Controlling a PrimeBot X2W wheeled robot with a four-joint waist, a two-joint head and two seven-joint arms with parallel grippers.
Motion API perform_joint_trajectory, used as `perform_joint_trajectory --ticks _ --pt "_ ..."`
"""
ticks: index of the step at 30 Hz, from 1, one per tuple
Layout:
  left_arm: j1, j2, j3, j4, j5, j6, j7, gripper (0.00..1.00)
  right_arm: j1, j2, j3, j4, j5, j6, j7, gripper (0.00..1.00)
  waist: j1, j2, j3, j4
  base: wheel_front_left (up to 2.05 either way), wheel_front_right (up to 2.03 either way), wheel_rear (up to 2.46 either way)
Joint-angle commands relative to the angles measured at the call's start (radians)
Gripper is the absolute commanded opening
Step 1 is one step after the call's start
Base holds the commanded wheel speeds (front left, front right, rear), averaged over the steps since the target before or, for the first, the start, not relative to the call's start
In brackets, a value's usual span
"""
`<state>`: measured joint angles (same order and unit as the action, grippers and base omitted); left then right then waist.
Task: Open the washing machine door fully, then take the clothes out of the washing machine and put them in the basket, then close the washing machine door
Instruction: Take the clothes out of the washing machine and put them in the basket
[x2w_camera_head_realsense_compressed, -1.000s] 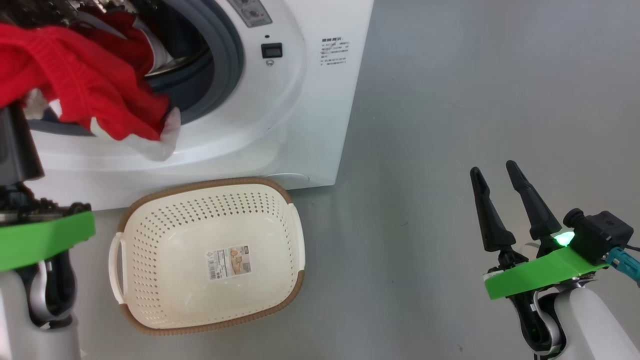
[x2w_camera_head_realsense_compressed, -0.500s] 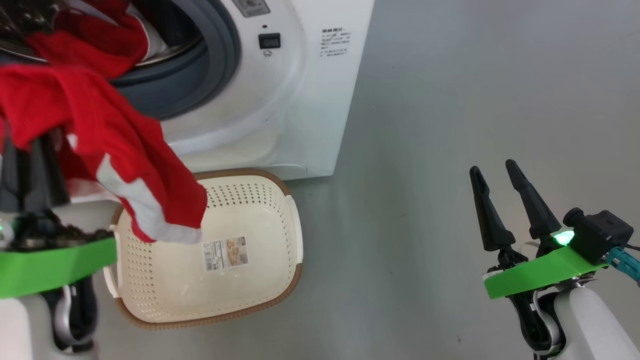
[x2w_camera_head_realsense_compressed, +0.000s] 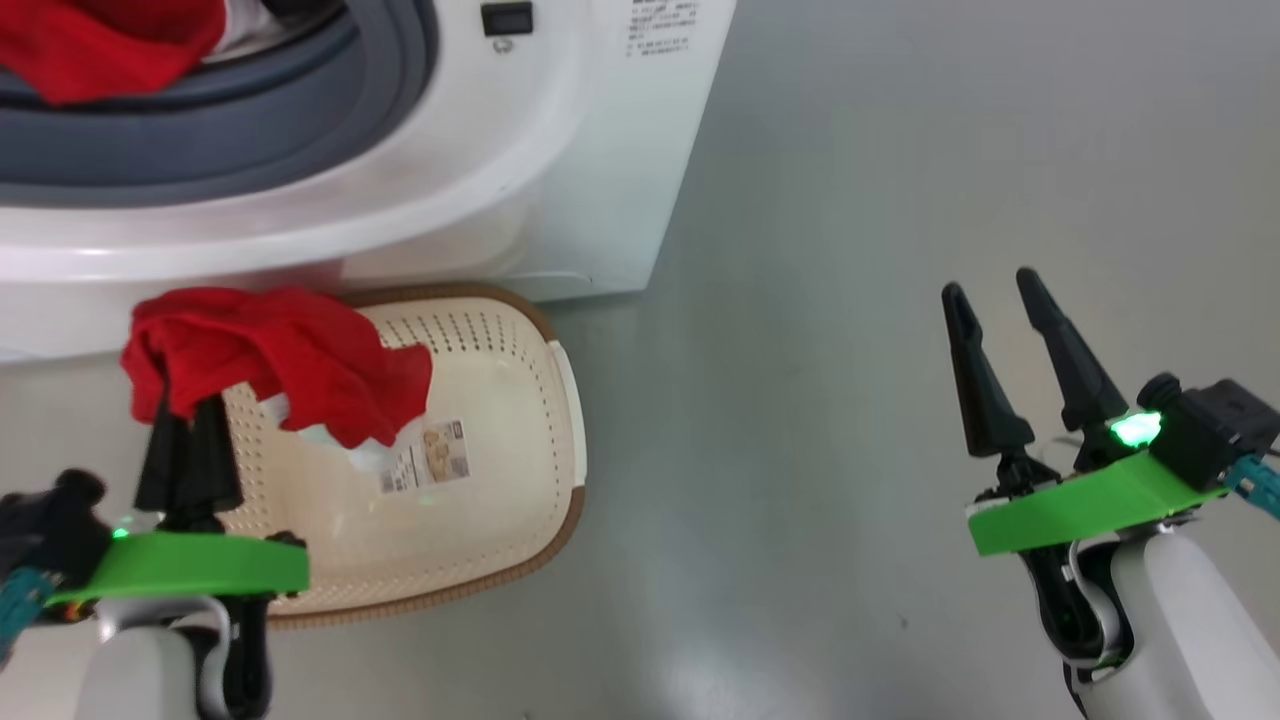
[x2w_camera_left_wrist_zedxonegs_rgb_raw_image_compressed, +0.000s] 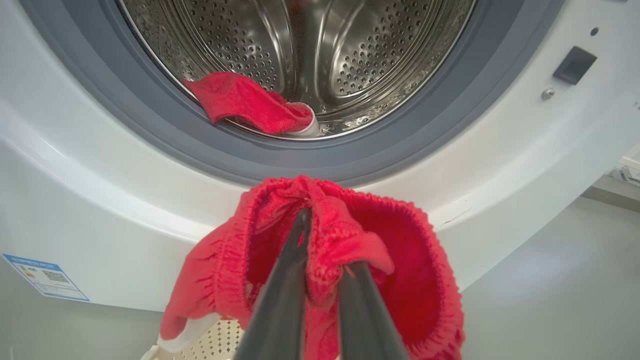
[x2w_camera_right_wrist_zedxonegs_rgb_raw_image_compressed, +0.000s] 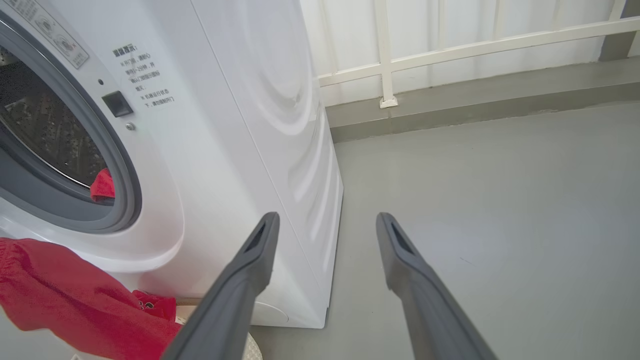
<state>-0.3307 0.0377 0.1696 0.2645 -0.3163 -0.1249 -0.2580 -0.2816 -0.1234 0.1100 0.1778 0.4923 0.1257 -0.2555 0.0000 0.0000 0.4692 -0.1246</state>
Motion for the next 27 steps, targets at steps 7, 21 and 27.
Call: perform_joint_trajectory --ticks 7,21,27 --pt "-0.117 0.026 0.001 0.175 0.026 -0.006 -0.004 0.0 -0.053 0.008 0.022 -0.035 0.008 0.005 -0.006 1.0 0.0 0.0 0.124 -0.025 0.0 0.0 0.0" --pt "-0.323 0.091 -0.088 0.577 0.067 -0.006 -0.004 0.0 -0.109 0.027 0.039 -0.046 0.013 0.005 -0.006 1.0 0.0 0.0 0.271 -0.056 0.0 0.0 0.0" --pt "-0.408 0.112 -0.121 0.697 0.084 -0.006 -0.004 0.0 -0.132 0.032 0.048 -0.054 0.011 0.005 -0.006 1.0 0.0 0.0 0.323 -0.069 0.0 0.0 0.0"
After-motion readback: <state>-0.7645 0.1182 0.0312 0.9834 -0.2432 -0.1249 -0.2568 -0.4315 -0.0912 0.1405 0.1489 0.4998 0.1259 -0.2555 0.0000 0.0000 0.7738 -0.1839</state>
